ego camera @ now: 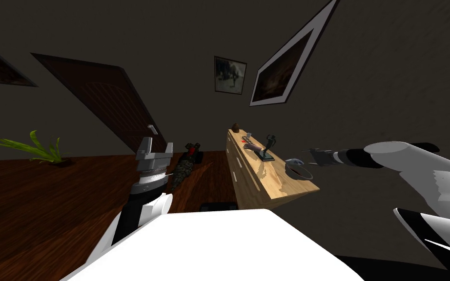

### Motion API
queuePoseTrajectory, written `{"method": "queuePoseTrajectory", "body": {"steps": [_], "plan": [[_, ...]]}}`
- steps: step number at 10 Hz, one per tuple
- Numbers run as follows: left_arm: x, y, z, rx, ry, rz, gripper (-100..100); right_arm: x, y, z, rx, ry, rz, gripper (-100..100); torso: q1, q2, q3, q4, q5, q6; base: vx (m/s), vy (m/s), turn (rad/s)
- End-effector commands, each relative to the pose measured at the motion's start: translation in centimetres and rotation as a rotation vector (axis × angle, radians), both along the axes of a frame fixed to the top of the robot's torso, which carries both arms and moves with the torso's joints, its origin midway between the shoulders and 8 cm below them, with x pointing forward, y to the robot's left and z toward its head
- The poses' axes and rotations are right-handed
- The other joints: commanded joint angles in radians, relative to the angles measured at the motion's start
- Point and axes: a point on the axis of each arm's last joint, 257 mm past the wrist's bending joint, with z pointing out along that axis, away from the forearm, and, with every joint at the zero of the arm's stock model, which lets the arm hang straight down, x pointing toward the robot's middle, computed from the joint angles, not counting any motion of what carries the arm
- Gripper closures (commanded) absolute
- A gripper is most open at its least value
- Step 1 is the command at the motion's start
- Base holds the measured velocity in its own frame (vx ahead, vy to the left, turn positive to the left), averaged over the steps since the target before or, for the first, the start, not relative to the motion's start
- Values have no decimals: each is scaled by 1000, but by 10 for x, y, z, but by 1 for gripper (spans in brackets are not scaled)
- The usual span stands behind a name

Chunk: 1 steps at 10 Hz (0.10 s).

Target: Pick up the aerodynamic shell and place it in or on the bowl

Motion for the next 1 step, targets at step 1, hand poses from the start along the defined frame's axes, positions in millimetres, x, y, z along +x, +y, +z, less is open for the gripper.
{"method": "queuePoseTrajectory", "body": {"steps": [1], "plan": [[0, 0, 0, 0, 0, 0, 0, 0, 0, 0, 0, 0, 0, 0, 0, 0, 0, 0, 0, 0, 0, 0, 0]]}}
